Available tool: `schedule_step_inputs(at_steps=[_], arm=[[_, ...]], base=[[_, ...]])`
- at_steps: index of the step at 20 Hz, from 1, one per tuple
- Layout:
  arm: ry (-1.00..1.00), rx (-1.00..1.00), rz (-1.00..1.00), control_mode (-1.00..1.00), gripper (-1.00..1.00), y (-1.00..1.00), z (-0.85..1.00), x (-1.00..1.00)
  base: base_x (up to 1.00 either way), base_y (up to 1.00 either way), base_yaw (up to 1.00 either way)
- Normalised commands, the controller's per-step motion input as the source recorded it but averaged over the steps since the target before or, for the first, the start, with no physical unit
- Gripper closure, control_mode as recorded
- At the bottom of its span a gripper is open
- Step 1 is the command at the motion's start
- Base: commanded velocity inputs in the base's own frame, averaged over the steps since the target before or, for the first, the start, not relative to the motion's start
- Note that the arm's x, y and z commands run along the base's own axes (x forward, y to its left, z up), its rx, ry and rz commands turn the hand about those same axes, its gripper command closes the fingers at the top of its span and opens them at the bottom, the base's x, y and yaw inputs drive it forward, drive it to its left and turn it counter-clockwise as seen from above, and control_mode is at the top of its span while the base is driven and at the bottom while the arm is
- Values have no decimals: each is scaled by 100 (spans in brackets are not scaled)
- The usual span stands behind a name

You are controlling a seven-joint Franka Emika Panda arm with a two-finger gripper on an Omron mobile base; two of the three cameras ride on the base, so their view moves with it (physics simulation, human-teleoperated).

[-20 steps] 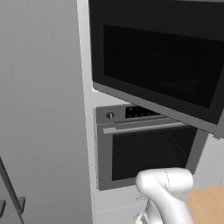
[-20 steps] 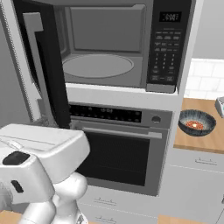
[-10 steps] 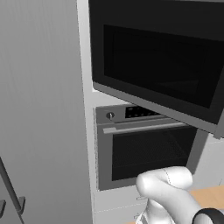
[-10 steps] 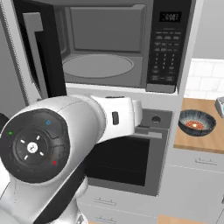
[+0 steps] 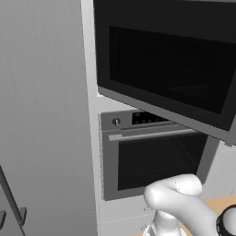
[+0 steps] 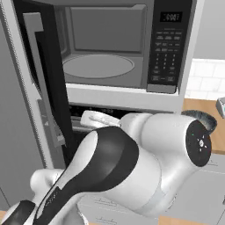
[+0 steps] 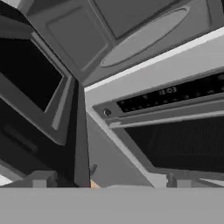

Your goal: Open the microwave, place the bowl with waffle inside the microwave, then close the microwave door and turn it on.

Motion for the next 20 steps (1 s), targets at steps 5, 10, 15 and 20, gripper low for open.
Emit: schedule_step_inputs(at_steps=[5, 10, 15, 20], arm=[[27, 40, 14, -100, -100, 37, -5, 39], [23, 14, 8, -100, -100, 59, -3, 61], [19, 5, 7, -100, -100, 26, 0, 57], [26, 0, 13, -100, -100, 34, 0, 17]], base=[[0, 0, 0], [0, 0, 0], [0, 0, 0], [0, 0, 0]])
